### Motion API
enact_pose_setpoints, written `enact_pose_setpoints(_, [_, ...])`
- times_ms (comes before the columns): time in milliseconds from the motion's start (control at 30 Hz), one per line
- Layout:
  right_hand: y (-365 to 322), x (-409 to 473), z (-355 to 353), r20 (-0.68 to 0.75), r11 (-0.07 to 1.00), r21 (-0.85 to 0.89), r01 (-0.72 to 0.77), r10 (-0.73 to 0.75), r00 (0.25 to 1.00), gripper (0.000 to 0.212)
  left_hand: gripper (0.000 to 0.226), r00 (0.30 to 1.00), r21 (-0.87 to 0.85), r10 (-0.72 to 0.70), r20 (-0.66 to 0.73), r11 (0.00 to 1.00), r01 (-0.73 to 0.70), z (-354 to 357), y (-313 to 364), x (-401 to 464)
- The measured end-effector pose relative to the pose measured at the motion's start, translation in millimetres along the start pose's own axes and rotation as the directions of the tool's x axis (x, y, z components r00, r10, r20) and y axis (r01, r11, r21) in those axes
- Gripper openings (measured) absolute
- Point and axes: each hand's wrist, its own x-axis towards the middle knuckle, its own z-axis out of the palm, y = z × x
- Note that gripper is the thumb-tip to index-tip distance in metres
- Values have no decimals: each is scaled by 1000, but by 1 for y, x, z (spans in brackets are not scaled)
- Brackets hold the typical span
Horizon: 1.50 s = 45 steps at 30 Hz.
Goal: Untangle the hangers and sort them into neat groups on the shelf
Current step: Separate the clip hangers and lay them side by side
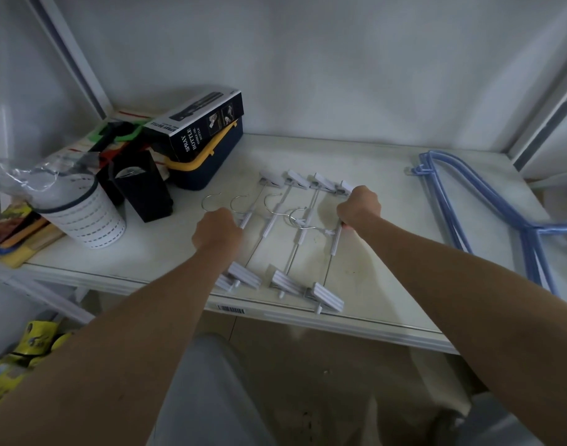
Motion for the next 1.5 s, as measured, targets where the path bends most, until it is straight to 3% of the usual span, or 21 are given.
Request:
enact_pose_setpoints(233, [-6, 13, 6, -32, 1000, -21, 9, -9, 999, 25, 19, 999, -63, -7, 41, 998, 10, 6, -1, 6])
enact_pose_setpoints(333, [-10, 16, 10, -32, 999, -38, 29, -30, 999, 16, 29, 999, -72, -9, 44, 997, 13, 5, 0, 7])
enact_pose_setpoints(400, [-13, 16, 11, -27, 998, -45, 35, -37, 999, 7, 21, 1000, -41, -1, 26, 999, 2, 2, 0, 4])
enact_pose_setpoints(467, [-13, 16, 12, -20, 998, -45, 42, -43, 999, 9, 8, 997, 25, 72, -36, 997, -72, -1, 1, 1])
enact_pose_setpoints(533, [-13, 13, 12, 0, 999, -26, 41, -41, 999, 7, 13, 978, 35, 196, -64, 980, -194, 0, 4, 0])
enact_pose_setpoints(633, [-9, 9, 12, 34, 999, -21, 25, -25, 999, 13, 34, 960, -70, 273, 60, 961, -269, 3, 12, -3])
enact_pose_setpoints(733, [-8, 5, 13, 34, 1000, -2, 26, -26, 999, 22, 35, 955, -15, 265, 134, 964, -265, 7, 19, -7])
enact_pose_setpoints(1200, [3, 0, 10, 3, 999, 50, 8, -8, 1000, 10, 37, 947, -98, 267, 179, 962, -253, 4, 17, -12])
enact_pose_setpoints(1300, [3, 2, 12, 17, 996, 88, -8, 6, 1000, 19, 36, 954, -79, 259, 153, 965, -249, 2, 20, -13])
enact_pose_setpoints(1400, [3, 3, 16, 30, 995, 101, -8, 5, 1000, 25, 25, 974, -37, 227, 20, 973, -226, 4, 18, -9])
enact_pose_setpoints(1500, [1, 5, 15, 20, 992, 124, -3, 1, 1000, 25, 19, 993, 11, 95, -66, 995, -94, 2, 6, 0])
